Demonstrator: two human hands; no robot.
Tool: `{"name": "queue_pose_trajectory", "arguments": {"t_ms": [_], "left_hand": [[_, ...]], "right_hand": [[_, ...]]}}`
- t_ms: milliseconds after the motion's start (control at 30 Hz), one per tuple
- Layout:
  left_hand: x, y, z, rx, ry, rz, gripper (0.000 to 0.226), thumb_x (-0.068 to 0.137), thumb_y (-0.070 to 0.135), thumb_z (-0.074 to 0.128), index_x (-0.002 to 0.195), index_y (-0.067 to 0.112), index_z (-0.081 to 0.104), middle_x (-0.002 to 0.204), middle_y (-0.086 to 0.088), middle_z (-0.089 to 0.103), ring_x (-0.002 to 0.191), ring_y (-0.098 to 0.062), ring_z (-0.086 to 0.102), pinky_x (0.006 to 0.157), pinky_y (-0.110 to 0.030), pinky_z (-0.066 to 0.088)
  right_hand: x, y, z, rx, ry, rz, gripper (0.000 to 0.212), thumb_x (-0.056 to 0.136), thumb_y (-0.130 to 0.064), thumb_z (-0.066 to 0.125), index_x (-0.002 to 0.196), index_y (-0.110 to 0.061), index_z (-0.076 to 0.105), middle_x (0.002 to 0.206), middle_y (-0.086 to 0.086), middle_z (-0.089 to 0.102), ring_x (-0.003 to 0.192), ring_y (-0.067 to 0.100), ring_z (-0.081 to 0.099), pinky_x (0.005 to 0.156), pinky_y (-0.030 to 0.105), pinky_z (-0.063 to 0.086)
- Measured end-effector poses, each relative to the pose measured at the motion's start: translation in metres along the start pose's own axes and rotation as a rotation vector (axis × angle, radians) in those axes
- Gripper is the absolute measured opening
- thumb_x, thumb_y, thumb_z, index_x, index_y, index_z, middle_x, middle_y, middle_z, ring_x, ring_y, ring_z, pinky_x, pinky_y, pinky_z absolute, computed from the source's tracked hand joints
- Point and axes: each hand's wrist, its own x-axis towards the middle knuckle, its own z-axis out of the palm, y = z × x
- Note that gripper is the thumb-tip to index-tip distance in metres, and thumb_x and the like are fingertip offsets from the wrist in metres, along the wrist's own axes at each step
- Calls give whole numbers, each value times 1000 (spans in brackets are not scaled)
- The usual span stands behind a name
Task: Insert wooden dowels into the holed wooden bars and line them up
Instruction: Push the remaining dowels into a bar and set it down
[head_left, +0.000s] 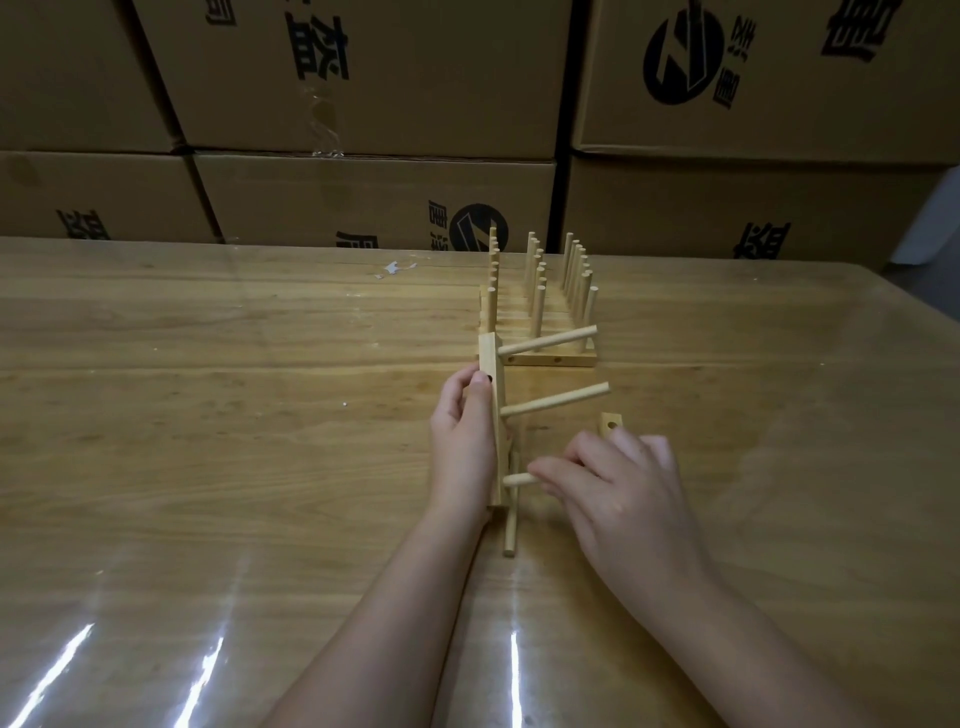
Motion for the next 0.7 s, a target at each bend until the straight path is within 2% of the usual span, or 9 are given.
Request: {"name": "queue_pose_trajectory", "arguments": {"t_ms": [100, 400, 533, 700], "left_hand": [[0, 1, 0, -13, -4, 8, 19, 98, 17, 49, 90, 26, 63, 80, 11, 65, 66, 8, 58, 63, -8, 44], [-3, 3, 1, -3, -17, 47, 18, 98, 13, 49, 91, 25, 61, 78, 11, 63, 62, 14, 56, 59, -4, 41], [-2, 3, 2, 25, -41, 34, 15, 98, 17, 49, 94, 25, 61, 83, 8, 63, 64, 12, 56, 63, -6, 43], [-3, 3, 0, 48, -65, -5, 13, 98, 24, 48, 101, 26, 61, 89, 5, 64, 77, -1, 58, 68, -13, 46]], "right_hand": [[1, -1, 1, 41, 0, 16, 10, 80, -14, 66, 85, -19, 73, 72, -4, 59, 65, 18, 55, 65, 35, 39], [1, 0, 4, 115, -34, 66, 24, 86, -22, 49, 83, -18, 72, 72, -6, 61, 65, 16, 59, 63, 35, 42], [0, 0, 5, 116, -50, 89, 12, 79, -11, 62, 83, -17, 72, 72, -5, 62, 65, 16, 59, 63, 35, 41], [-2, 1, 7, 87, -53, 92, 15, 77, -5, 72, 87, -16, 73, 73, -3, 62, 67, 17, 60, 64, 34, 40]]}}
